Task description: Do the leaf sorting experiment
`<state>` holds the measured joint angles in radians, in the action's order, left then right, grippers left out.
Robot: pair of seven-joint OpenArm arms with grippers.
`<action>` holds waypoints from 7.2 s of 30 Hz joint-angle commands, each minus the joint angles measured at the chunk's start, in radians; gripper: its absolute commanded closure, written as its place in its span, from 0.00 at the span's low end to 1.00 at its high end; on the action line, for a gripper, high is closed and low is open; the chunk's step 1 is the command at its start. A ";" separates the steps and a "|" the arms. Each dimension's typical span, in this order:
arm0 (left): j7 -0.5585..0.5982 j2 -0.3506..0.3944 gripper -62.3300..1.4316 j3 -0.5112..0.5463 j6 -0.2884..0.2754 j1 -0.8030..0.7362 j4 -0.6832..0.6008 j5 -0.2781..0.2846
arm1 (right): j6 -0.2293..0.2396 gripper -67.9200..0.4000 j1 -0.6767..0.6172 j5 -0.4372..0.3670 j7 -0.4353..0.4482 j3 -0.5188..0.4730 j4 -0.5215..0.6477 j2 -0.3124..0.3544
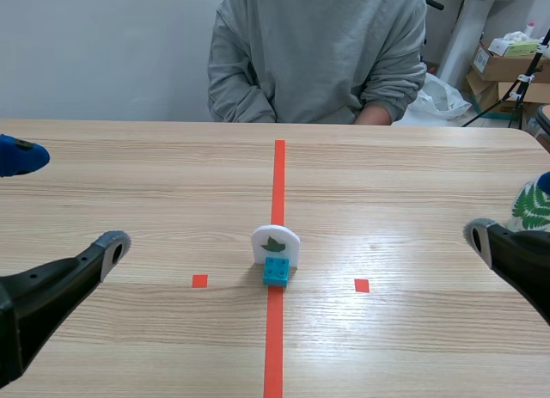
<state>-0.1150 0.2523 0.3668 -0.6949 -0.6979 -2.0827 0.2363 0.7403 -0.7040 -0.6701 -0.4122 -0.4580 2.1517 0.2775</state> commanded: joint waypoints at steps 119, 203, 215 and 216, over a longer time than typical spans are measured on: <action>0.074 0.018 0.00 -0.556 -0.001 0.774 0.882 -0.308 | 0.005 0.20 0.009 0.016 0.014 -0.001 0.009 0.013; 0.108 0.101 0.91 -0.198 0.355 1.036 1.350 -0.200 | 0.005 0.20 0.025 0.064 0.007 -0.001 0.009 0.013; 0.104 0.100 0.91 -0.198 0.446 1.106 1.499 -0.286 | 0.005 0.20 0.025 0.065 0.006 -0.001 0.009 0.013; 0.104 0.100 0.91 -0.198 0.446 1.109 1.510 -0.294 | 0.005 0.20 0.025 0.065 0.006 -0.001 0.009 0.013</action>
<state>-0.0181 0.3435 0.1696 -0.2539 0.3943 -0.5632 -0.0578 0.7399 -0.6876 -0.5980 -0.4171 -0.4580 2.1517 0.2779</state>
